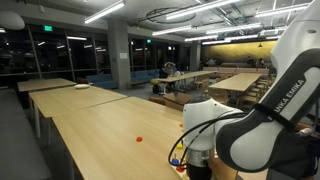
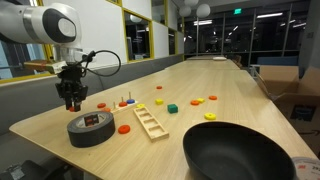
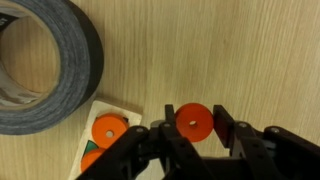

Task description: Remove the red ring from the left side of the wooden board and put it on the table

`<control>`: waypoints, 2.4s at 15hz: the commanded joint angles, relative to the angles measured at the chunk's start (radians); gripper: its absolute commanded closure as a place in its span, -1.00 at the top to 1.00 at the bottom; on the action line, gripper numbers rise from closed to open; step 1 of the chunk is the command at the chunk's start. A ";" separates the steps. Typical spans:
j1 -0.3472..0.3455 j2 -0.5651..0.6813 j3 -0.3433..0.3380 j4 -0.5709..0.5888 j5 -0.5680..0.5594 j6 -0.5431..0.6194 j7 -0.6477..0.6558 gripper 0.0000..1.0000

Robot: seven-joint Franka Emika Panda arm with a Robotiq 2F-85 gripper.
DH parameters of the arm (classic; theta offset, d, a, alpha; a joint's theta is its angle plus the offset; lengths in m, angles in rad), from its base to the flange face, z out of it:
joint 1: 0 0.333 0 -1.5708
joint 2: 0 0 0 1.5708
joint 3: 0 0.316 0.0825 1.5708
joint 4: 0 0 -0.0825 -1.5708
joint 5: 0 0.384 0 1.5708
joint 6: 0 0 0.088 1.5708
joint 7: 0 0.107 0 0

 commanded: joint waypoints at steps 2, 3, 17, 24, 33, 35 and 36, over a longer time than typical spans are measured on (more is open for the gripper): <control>0.011 0.059 0.005 0.032 -0.077 0.017 0.044 -0.52; 0.011 0.070 0.003 0.038 -0.091 0.017 0.050 -0.52; 0.011 0.113 -0.036 0.092 -0.125 -0.014 0.097 0.78; -0.025 -0.161 -0.062 0.062 -0.145 -0.197 0.036 1.00; -0.114 -0.478 -0.167 0.195 -0.145 -0.561 -0.224 1.00; -0.125 -0.521 -0.203 0.241 -0.136 -0.635 -0.298 1.00; -0.130 -0.538 -0.219 0.261 -0.134 -0.666 -0.328 1.00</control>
